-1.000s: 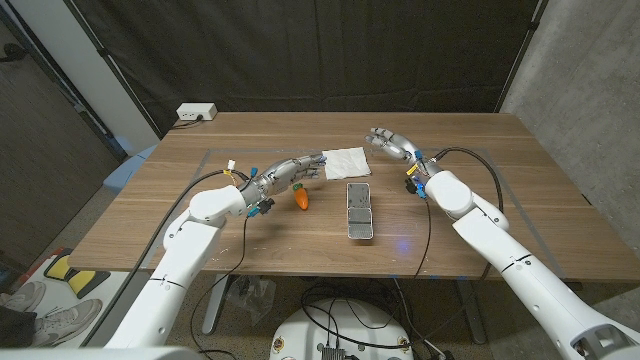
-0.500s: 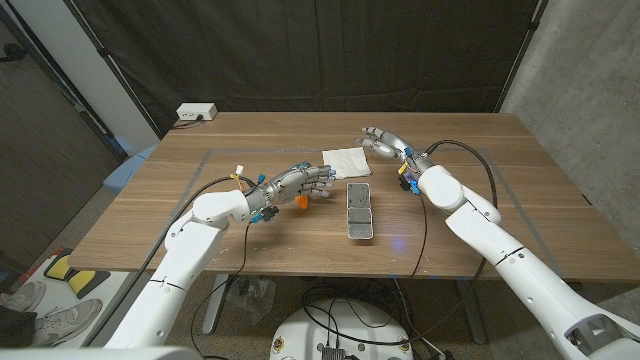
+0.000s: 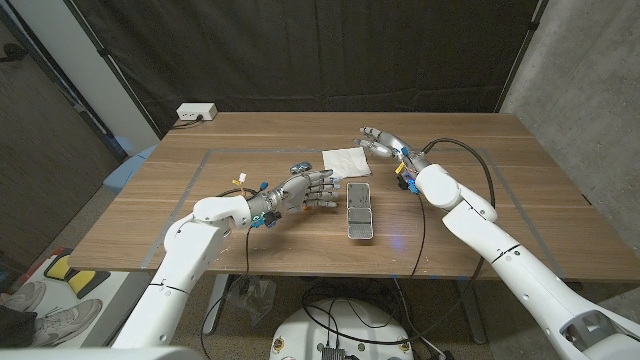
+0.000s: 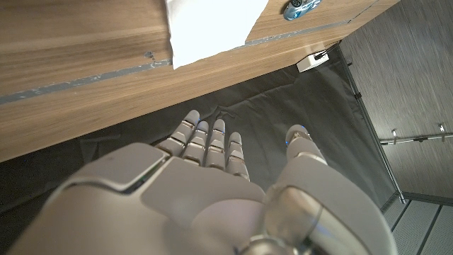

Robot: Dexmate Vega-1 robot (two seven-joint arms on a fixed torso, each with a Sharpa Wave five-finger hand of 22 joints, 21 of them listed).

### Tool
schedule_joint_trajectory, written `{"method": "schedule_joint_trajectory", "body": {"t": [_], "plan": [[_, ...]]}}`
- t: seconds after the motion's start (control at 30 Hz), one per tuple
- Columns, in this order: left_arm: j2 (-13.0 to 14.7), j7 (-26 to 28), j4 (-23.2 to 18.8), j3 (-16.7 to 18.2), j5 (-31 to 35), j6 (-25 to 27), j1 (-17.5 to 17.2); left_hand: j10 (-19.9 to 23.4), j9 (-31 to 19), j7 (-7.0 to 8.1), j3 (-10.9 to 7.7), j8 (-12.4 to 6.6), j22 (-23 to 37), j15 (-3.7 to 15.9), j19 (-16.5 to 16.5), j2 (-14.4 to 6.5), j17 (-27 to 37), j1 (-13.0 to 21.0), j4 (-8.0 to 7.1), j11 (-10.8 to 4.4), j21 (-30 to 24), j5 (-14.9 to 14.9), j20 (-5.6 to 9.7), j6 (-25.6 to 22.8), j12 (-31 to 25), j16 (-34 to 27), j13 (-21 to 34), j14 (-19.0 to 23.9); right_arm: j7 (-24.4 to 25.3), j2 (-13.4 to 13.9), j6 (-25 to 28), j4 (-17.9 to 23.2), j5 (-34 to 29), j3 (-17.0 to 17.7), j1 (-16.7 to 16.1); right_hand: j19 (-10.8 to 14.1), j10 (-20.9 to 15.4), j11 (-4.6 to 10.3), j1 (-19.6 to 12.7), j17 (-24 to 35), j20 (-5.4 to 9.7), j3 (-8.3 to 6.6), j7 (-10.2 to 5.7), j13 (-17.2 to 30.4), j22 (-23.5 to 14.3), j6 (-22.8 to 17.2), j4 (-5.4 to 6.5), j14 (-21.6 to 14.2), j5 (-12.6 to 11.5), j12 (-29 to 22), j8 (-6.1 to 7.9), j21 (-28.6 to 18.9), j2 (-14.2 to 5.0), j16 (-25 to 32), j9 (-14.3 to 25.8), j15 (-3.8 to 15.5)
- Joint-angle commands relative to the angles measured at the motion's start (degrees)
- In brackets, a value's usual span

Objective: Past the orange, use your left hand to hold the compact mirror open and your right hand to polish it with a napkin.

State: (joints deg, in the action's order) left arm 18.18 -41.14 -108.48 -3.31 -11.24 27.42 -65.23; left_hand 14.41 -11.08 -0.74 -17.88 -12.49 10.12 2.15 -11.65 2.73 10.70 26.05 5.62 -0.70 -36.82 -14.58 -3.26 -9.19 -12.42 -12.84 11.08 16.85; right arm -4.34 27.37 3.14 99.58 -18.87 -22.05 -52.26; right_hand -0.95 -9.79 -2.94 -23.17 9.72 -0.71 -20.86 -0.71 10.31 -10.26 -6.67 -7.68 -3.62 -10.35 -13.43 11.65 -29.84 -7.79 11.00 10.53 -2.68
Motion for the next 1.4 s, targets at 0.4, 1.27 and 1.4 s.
{"method": "schedule_joint_trajectory", "body": {"t": [0.4, 1.27, 1.4], "plan": [[-3.81, 4.37, -12.83, 4.94, -0.57, 21.76, -3.79, -1.46, -0.44, -3.37, 0.21, 0.64, -0.07, -2.04, -1.44, 1.71, 0.26, 3.2, 1.75, 2.0, 0.99, 0.39, -0.56, 2.27, 1.01, 1.05, 0.4, -1.1, -0.35, -0.3, -0.65, -0.02, -1.09, 0.3, -0.3, 0.29, -0.38, 0.14, -0.83, 0.23, -0.12, -0.02, -0.18, 0.28, -0.28, -0.18, -0.22, -0.52, 0.16, 0.03, -0.12, 0.32, 0.15, -0.09, 0.23, 0.17], [6.44, -3.43, -16.02, -0.62, 4.0, 37.03, 2.05, 5.01, -1.14, -7.37, 1.77, -2.44, -0.36, -2.52, -13.1, 3.74, 0.27, 6.62, 2.26, 4.38, 0.35, 0.35, -1.32, -4.94, -0.91, -0.4, 0.63, 7.27, -0.04, -0.1, -1.68, -0.28, -0.3, 1.1, -1.31, 0.51, -0.67, 0.13, -0.74, 0.31, -0.12, 0.38, -0.13, 0.29, -0.31, -0.23, -0.04, -0.69, 0.27, 0.2, -0.27, 0.73, 0.28, -0.15, 0.26, 0.3], [7.6, -5.04, -15.49, -1.28, 4.01, 37.57, 2.8, 7.49, -1.2, -7.52, 1.65, -3.37, -0.37, -1.96, -16.26, 3.22, 0.26, 7.78, 2.16, 4.11, 0.23, 0.52, -0.8, -7.71, -1.31, -0.92, 0.61, 10.39, 0.02, -0.04, -1.77, -0.09, -0.29, 1.14, -1.57, 0.52, -0.67, 0.1, -0.71, 0.32, -0.12, 0.43, -0.15, 0.29, -0.31, -0.2, -0.01, -0.69, 0.28, 0.23, -0.3, 0.78, 0.28, -0.16, 0.26, 0.35]]}}
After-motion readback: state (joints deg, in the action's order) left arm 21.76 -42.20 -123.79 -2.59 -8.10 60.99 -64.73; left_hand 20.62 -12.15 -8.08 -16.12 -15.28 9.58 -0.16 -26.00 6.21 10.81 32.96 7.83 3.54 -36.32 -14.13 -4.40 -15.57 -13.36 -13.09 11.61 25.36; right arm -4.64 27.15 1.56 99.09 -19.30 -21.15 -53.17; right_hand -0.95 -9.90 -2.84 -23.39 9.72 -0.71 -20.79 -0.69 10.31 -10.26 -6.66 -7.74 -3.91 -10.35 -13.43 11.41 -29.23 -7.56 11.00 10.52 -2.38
